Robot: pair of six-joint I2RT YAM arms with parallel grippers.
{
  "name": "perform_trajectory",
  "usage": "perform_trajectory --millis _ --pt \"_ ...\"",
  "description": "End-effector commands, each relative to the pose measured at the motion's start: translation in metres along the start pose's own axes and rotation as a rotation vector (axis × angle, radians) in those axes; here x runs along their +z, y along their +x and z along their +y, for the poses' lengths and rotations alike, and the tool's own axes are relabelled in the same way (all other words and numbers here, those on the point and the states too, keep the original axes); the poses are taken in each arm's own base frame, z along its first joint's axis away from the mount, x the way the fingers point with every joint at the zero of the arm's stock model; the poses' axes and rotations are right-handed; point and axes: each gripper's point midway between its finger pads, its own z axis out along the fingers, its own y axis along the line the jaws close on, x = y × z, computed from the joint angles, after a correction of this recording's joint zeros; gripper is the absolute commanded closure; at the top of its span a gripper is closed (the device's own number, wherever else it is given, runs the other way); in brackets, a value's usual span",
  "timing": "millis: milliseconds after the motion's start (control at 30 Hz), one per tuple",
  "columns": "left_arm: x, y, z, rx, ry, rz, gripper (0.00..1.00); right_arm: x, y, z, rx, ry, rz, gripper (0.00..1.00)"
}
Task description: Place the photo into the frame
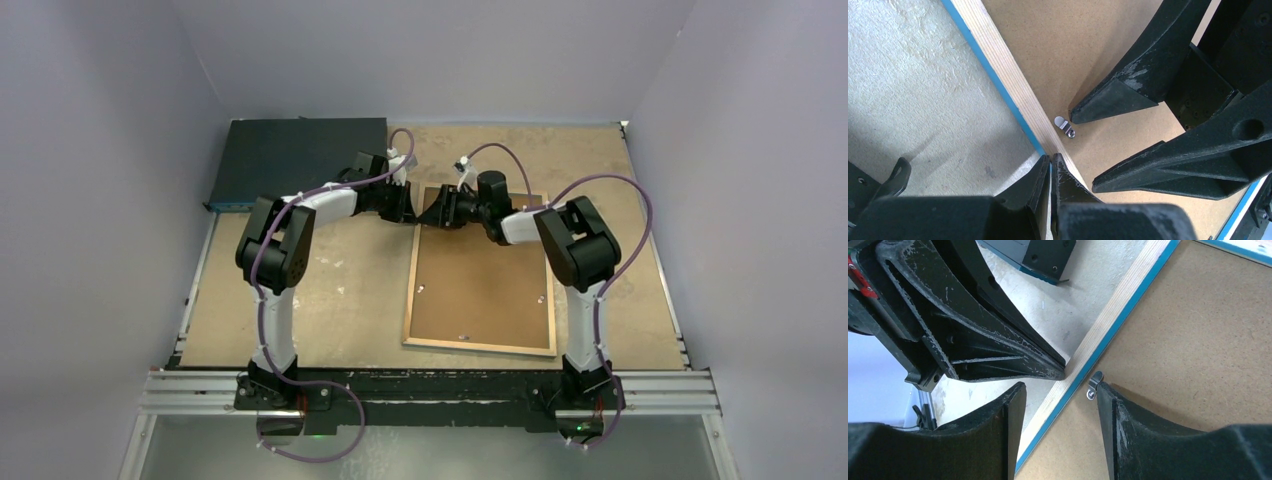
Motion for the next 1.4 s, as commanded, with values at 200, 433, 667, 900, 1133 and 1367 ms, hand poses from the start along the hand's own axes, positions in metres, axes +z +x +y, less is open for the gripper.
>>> perform_trajectory --millis 200,433,667,900,1133,1367 --pt "0.007 0.046 0.016 -0.068 -0.044 0.123 1.00 0.010 0.022 0.005 -0.019 -0.079 0.097 0.44" --pt "0.006 0.046 0.015 -0.066 -0.043 0.123 1.00 0.014 0.025 0.006 -0.032 -0.100 0.132 0.46" --pt "0.006 0.047 0.015 -0.065 -0.043 0.125 1.00 0.014 0.032 0.011 -0.051 -0.130 0.174 0.48" --pt "0.005 0.046 0.015 -0.064 -0.046 0.120 1.00 0.015 0.049 0.020 -0.055 -0.162 0.222 0.51" --pt "0.005 0.046 0.016 -0.062 -0.047 0.121 1.00 0.015 0.057 0.029 -0.048 -0.199 0.252 0.52" --pt "0.006 0.042 0.015 -0.065 -0.049 0.110 1.00 0.008 0.071 0.037 -0.024 -0.262 0.304 0.49"
